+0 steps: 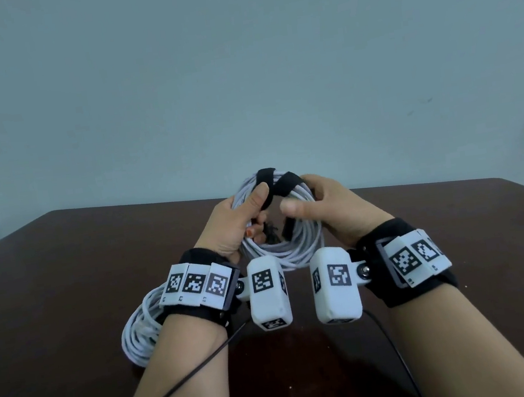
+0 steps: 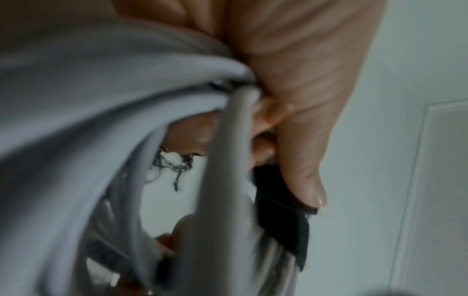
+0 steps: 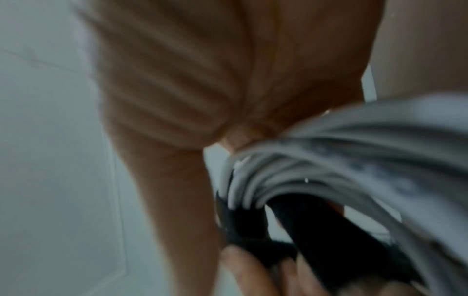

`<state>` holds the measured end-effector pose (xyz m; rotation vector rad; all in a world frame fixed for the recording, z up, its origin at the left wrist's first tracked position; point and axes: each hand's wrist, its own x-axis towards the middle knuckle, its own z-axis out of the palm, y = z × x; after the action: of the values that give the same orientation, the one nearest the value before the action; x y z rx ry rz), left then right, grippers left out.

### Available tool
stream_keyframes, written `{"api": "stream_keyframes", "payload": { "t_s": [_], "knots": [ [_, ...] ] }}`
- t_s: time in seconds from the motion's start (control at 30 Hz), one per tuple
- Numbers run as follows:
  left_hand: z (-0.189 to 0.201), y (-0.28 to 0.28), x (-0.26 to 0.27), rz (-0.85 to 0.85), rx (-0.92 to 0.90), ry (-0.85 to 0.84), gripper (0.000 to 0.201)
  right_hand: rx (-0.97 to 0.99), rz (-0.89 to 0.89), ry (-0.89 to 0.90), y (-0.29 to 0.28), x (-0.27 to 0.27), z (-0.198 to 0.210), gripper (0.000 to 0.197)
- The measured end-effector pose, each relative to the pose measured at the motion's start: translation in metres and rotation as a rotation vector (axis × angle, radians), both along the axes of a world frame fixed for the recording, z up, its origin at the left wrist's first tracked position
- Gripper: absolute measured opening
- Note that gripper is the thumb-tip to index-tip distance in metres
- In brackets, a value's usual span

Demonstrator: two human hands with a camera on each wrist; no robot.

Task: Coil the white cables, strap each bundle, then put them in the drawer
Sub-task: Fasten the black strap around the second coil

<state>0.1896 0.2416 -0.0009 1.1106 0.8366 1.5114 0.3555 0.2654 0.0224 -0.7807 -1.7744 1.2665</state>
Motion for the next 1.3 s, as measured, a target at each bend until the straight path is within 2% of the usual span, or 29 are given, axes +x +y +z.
{"api": "stream_keyframes", "payload": {
  "t_s": [0.1, 0.2, 0.27, 0.53, 0.63, 0.73, 0.83, 1.1, 1.3],
  "knots": [
    [0.001, 0.000, 0.000, -0.007, -0.028, -0.010, 0.035, 0.066, -0.022, -0.065, -0.002, -0.001, -0.001, 0.059],
    [0.002, 0.001, -0.001, 0.020, -0.064, -0.043, 0.038, 0.076, 0.018, -0.044, -0.007, -0.001, 0.001, 0.075],
    [0.002, 0.002, -0.001, 0.045, -0.090, -0.051, 0.041, 0.126, 0.035, -0.098, -0.011, -0.004, 0.001, 0.089],
    [-0.002, 0.005, 0.002, 0.082, -0.191, -0.057, 0.043, 0.202, -0.072, -0.240, -0.009, -0.010, -0.005, 0.093],
    [-0.002, 0.005, 0.003, 0.070, -0.208, -0.074, 0.043, 0.212, -0.101, -0.231, -0.007, -0.011, -0.006, 0.078],
    [-0.001, 0.005, 0.001, 0.085, -0.201, -0.087, 0.046, 0.231, -0.157, -0.121, -0.005, -0.015, -0.010, 0.053],
    [0.000, 0.006, -0.003, 0.097, -0.191, -0.103, 0.046, 0.288, -0.217, -0.048, -0.003, -0.020, -0.013, 0.040],
    [-0.002, 0.012, -0.002, 0.132, -0.198, -0.113, 0.043, 0.501, -0.403, -0.067, 0.001, -0.019, -0.018, 0.029],
    [-0.003, 0.014, 0.000, 0.151, -0.215, -0.121, 0.043, 0.639, -0.537, -0.124, 0.001, -0.019, -0.022, 0.010]
  ]
}}
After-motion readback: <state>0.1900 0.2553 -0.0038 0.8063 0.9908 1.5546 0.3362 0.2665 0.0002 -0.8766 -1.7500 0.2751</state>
